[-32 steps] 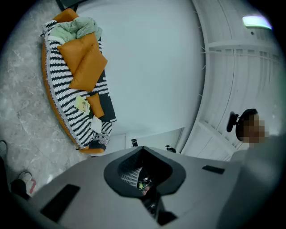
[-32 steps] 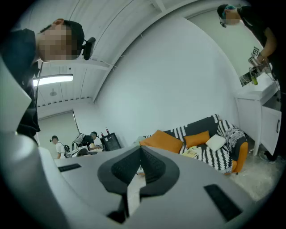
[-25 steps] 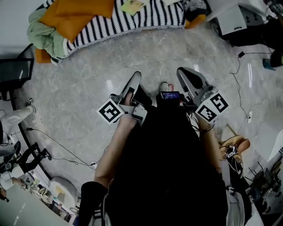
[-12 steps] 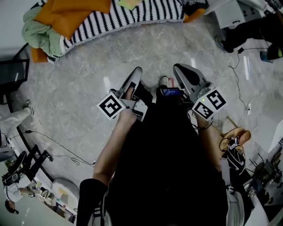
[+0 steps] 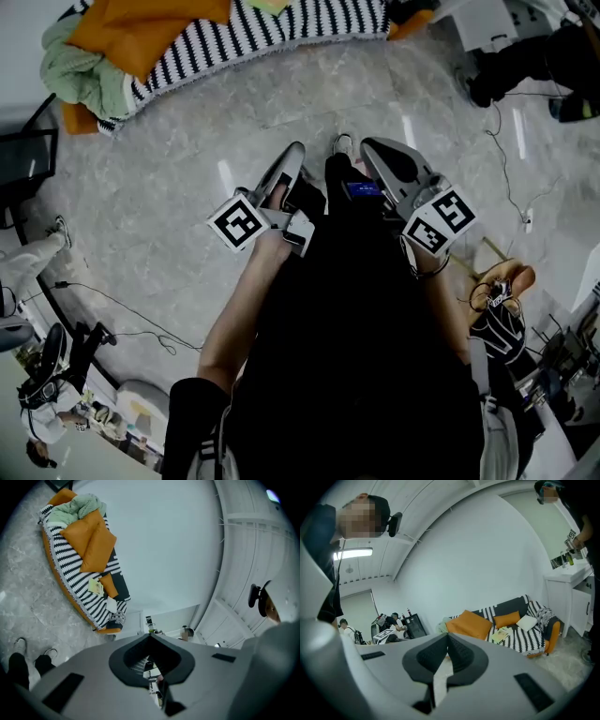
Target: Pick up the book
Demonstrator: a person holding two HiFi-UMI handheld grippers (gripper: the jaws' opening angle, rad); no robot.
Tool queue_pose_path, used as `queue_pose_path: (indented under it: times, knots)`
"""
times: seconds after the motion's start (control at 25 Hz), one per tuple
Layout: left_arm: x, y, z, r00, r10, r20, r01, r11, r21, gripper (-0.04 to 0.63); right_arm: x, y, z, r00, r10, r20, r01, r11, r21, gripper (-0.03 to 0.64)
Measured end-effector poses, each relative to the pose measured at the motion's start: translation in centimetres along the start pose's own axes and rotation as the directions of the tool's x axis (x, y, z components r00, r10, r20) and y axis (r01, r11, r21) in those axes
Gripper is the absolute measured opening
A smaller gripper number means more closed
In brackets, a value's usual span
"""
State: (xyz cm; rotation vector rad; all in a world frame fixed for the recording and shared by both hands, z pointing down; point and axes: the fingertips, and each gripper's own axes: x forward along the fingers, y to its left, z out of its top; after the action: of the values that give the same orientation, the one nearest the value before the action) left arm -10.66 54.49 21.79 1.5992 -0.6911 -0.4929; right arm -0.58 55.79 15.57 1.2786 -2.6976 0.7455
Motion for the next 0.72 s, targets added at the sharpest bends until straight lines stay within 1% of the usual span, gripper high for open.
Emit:
queue_pose_path:
  times: [0.08,0.24,0.28,0.36,0.4,0.48,0.52,0.6,0.68,0.72]
  knots:
    - [0.3,0.2,-0.2,1.000,0.011,-0.009,-0.011,1.000,-0.009,0.014,0.1,-0.4,0.2,1.000,0.002,0.006,-0.002,1.000,0.005,0.017]
    - [1.3,0.4,0.0,0.999,0.012,-0.043,-0.010,0.999,0.044,0.014,0.7,-1.4,0.6,1.000,0.020,0.022,-0.021,0.999,0.026,0.017]
    - [1.6,0.6,0.1,0.999,0.017,-0.041,-0.015,0.999,0.034,0.014,1.0,-1.8,0.6,1.000,0.023,0.020,-0.023,0.999,0.027,0.017]
    - [2.0,0.8,0.3,0.999,0.034,-0.025,-0.035,0.999,-0.015,0.014,1.7,-2.3,0.9,0.999,0.031,0.016,-0.031,0.999,0.025,0.017]
    - [2.3,0.7,0.5,0.999,0.036,-0.022,-0.036,0.999,-0.017,0.014,2.0,-2.6,1.2,0.999,0.038,0.017,-0.038,0.999,0.026,0.017]
    - [3.2,0.3,1.1,0.999,0.022,-0.028,-0.021,0.999,0.029,0.014,2.8,-3.3,1.9,0.998,0.054,0.023,-0.055,0.998,0.034,0.017]
    - [3.8,0.2,1.4,0.999,0.020,-0.028,-0.020,0.999,0.029,0.014,3.2,-3.8,2.3,0.998,0.062,0.026,-0.063,0.997,0.040,0.017]
    - [5.3,0.3,2.0,0.999,0.031,-0.016,-0.031,1.000,-0.003,0.015,4.0,-5.0,3.2,0.996,0.079,0.030,-0.080,0.996,0.047,0.017]
    - [6.9,0.1,3.0,0.999,0.035,-0.006,-0.035,0.999,0.017,0.015,4.8,-6.4,4.1,0.995,0.096,0.032,-0.098,0.994,0.047,0.017]
    - [7.6,-0.1,3.6,0.999,0.040,0.003,-0.040,0.999,0.014,0.015,5.2,-7.0,4.7,0.994,0.104,0.033,-0.106,0.993,0.046,0.017]
